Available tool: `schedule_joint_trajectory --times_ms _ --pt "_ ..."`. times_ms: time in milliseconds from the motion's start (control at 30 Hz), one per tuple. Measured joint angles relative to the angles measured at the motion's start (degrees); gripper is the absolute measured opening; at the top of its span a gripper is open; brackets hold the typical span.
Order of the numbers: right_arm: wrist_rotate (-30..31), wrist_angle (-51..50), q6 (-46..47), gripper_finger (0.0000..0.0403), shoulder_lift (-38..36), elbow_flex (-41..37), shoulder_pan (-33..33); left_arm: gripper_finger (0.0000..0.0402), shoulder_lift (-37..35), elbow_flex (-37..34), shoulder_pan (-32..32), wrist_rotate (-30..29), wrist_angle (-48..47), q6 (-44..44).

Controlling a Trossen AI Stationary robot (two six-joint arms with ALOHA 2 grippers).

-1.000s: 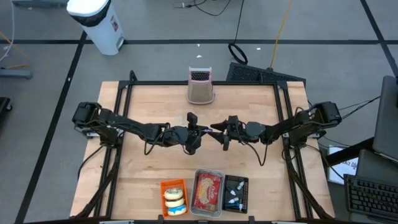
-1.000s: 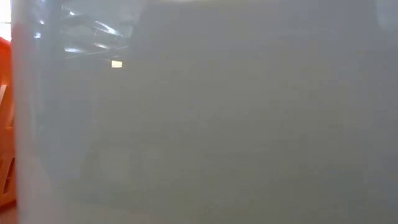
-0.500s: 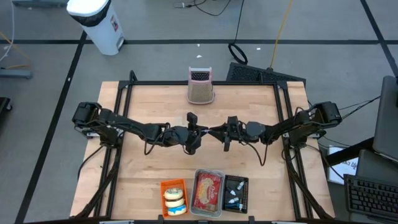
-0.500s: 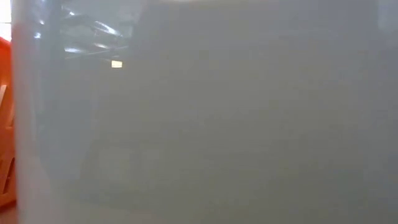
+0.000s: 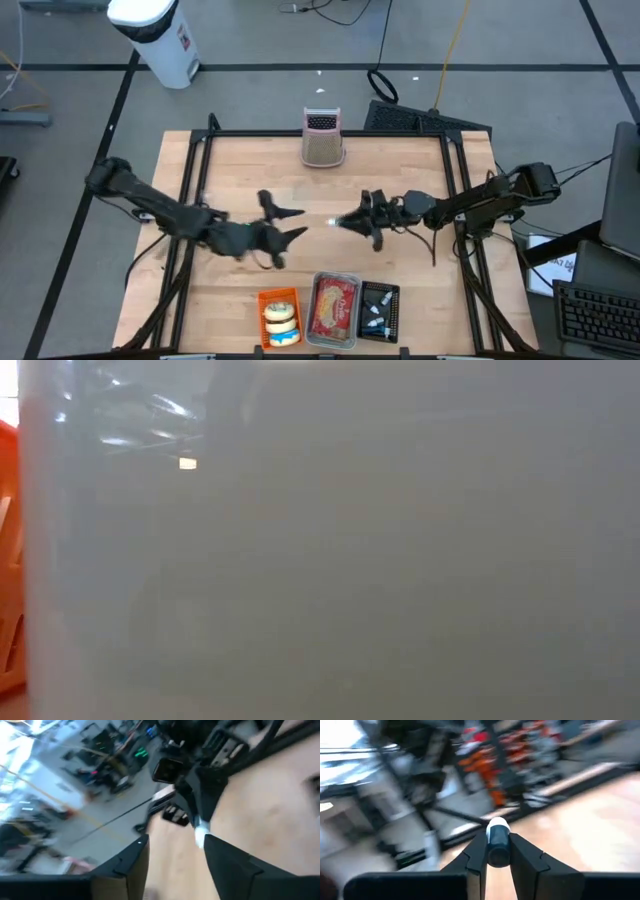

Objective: Pick & Place Food Item
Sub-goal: Put the blue food coloring bottle into the black bin

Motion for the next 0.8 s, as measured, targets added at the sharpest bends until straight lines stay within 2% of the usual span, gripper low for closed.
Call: schedule_joint_trajectory --times_ms 100,167,267,433,533,800 --pt "-8.69 -0.35 1.03 0.0046 -2.98 0.02 2.76 0.0205 -5.57 0.02 -1.23 4.50 -4.40 -7.67" --pt "-11.00 -0.66 1.13 0.0046 -5.28 0.21 6.26 0.0209 -8.56 0.01 -1.08 6.99 -8.79 -13.01" --pt "-6.50 -10.52 -0.90 0.0046 -8.22 3.64 12.98 0.0211 -10.99 -0.04 0.15 9.84 -12.72 -19.24" --pt "5.80 -51.13 -1.19 0.0046 -7.72 18.37 24.30 0.0211 -11.57 -0.13 1.92 11.13 -14.09 -23.70" --pt "7.02 -68.57 3.57 0.0046 -4.50 25.32 29.77 0.0211 -11.60 -0.13 2.80 11.13 -13.34 -25.12" --pt "5.36 -73.79 16.13 0.0049 1.31 26.56 38.42 0.0212 -10.44 -0.13 4.12 11.21 -11.42 -32.04"
